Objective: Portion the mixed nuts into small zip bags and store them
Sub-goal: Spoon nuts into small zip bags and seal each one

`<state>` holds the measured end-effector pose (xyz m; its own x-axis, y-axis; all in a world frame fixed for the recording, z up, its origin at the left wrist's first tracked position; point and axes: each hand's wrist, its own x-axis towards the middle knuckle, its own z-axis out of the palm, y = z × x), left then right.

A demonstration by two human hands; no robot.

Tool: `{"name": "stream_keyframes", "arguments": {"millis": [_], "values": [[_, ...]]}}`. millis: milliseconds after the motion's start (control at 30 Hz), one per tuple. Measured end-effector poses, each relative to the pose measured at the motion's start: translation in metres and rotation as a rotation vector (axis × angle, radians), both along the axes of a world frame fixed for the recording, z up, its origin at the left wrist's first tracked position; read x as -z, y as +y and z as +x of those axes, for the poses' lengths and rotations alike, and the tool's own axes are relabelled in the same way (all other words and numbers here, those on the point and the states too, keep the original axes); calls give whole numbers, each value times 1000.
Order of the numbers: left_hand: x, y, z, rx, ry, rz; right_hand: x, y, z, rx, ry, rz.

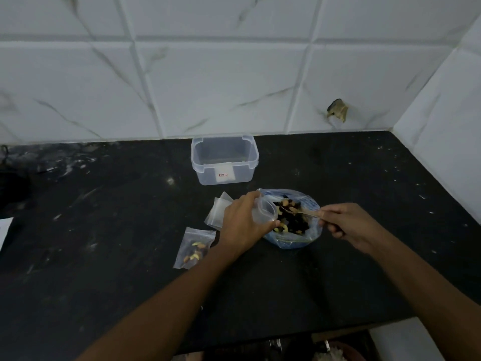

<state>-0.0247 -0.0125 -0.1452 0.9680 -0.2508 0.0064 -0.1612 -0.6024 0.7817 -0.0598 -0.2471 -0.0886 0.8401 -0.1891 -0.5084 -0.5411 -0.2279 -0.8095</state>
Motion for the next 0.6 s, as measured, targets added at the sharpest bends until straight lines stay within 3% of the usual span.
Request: {"name": "stream_keyframes", "arguments": {"millis": [267,333,467,600], "values": [[0,-19,-2,-110,-114,89,-28,13,0,-68,-186,-73],[-1,-22,-4,-116,-122,87,-26,15,1,-105,-264,-214],[-4,-29,-5,-137,-92,30,-23,24,-4,-250,-540,-684],[-2,-36,-4,-174,-68,-32,-17,33,-14,-408,-848,-860]]}}
